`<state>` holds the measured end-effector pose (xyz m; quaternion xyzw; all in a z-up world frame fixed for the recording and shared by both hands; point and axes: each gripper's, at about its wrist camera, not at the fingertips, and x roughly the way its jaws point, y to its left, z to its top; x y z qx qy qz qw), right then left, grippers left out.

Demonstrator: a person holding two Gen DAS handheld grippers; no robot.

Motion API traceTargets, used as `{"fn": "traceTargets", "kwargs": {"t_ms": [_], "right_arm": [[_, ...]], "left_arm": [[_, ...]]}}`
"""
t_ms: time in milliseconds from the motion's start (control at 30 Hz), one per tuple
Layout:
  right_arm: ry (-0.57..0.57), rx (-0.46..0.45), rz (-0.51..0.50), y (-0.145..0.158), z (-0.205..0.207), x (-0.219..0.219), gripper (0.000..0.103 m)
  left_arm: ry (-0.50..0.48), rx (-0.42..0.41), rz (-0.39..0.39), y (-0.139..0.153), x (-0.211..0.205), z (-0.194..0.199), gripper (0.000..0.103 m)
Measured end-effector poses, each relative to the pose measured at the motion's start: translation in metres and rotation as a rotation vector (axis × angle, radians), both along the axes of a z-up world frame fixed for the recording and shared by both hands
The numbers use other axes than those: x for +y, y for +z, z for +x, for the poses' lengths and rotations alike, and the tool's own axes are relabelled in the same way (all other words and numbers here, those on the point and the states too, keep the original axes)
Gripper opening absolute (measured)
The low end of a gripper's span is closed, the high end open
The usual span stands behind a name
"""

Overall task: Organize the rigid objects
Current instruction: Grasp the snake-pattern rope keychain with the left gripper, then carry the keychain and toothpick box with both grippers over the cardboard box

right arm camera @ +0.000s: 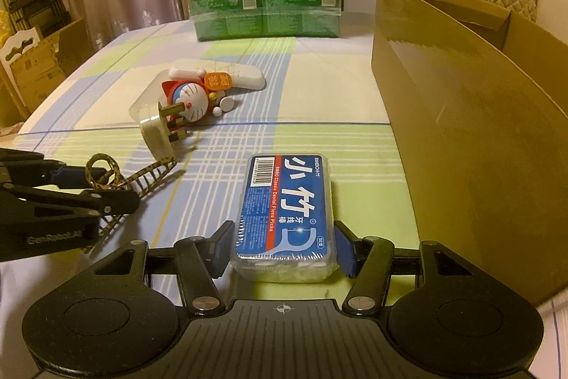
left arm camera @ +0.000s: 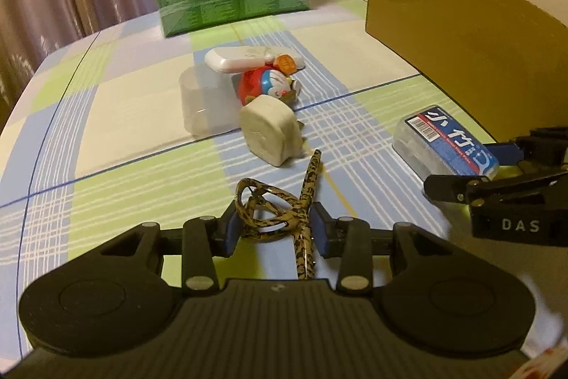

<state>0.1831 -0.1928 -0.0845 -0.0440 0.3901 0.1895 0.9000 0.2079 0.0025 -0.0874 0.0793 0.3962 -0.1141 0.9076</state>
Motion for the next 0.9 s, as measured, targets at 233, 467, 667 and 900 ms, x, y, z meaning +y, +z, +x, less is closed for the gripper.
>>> {"fn": "traceTargets", "kwargs": {"t_ms": [233,467,667,900], "right_arm": [[-0.008,0.004,0.008,0.001,-0.002,-0.001,0.055],[-0.001,-0.002,0.028,0.014,-0.013,-0.004,0.054],[0.002,-0.031,0.051,0.038,-0.034,-0.010,0.054],[-0.004,-0.069,0.076,0.070,-0.070,-0.024,0.054]], "left_arm": [[-0.005,-0.023,0.018,-0.004,-0.003,-0.001,0.036],[0.049,0.016,-0.025,0.001,0.001,-0.008,0.035],[0.089,0.020,-0.081,0.017,-0.004,-0.031,0.035],[0.160,-0.024,-0.144,0.055,-0.014,-0.071,0.035]]}}
